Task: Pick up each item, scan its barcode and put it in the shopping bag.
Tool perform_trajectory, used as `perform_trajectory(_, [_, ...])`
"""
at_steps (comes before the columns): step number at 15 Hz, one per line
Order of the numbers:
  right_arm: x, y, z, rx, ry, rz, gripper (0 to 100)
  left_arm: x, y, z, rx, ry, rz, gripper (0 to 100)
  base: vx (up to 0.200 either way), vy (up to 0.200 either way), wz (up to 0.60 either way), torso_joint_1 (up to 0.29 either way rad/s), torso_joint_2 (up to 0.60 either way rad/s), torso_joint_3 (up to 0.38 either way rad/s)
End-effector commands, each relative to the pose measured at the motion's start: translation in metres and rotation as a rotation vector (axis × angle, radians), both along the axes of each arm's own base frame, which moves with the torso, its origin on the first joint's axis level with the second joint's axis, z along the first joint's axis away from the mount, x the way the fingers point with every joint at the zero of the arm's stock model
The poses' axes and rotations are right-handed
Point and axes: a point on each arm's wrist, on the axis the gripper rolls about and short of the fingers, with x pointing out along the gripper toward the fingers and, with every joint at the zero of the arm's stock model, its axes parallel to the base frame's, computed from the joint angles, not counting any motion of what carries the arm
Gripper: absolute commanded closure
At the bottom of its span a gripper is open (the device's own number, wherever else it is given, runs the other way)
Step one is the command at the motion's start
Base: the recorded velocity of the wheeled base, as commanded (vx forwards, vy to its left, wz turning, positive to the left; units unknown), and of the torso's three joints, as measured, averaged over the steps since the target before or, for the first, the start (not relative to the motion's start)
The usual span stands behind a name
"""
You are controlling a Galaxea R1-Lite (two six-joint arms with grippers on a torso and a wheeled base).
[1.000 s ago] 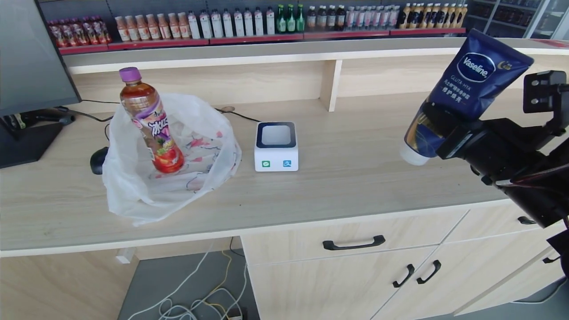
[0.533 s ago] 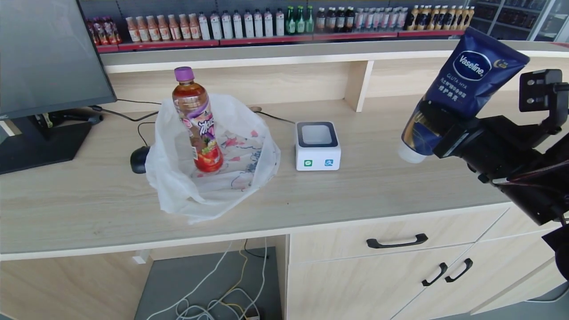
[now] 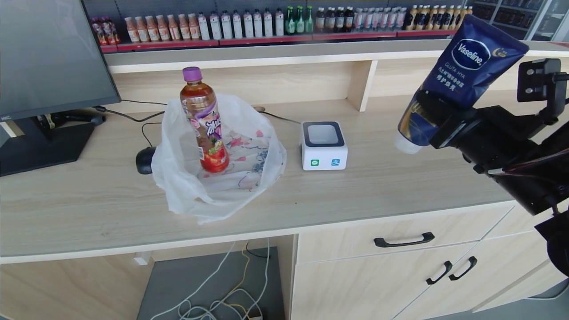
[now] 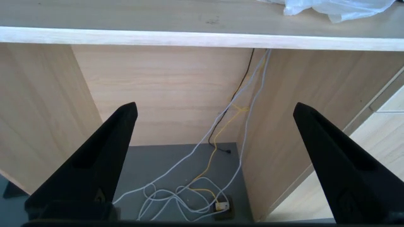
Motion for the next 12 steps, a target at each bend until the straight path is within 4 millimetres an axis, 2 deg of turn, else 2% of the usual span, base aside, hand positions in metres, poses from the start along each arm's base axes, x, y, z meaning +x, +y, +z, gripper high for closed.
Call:
perform_trajectory(1, [0.015,0.005,0.0,0.003,-0.006,0.004,100,0.0,0.0,0.0,0.0,0.0,0.002,0,0.0,0.0,0.0,0.0,0.0,0.0])
perform_trajectory(5, [0.053,0.038,-0.003,0.012,-0.029,0.062,100,0.0,0.0,0.0,0.0,0.0,0.002,0,0.0,0.0,0.0,0.0,0.0,0.0])
perform_trajectory(7, [0.07,0.061,0.011,0.063,-0.088,0.11,100,0.0,0.0,0.0,0.0,0.0,0.0,0,0.0,0.0,0.0,0.0,0.0,0.0])
perform_trajectory(10, [0.085,0.073,0.012,0.102,-0.104,0.115,100,0.0,0.0,0.0,0.0,0.0,0.0,0,0.0,0.0,0.0,0.0,0.0,0.0])
perform_trajectory(12, [0.094,0.1,0.011,0.162,-0.092,0.146,100,0.0,0.0,0.0,0.0,0.0,0.002,0,0.0,0.0,0.0,0.0,0.0,0.0])
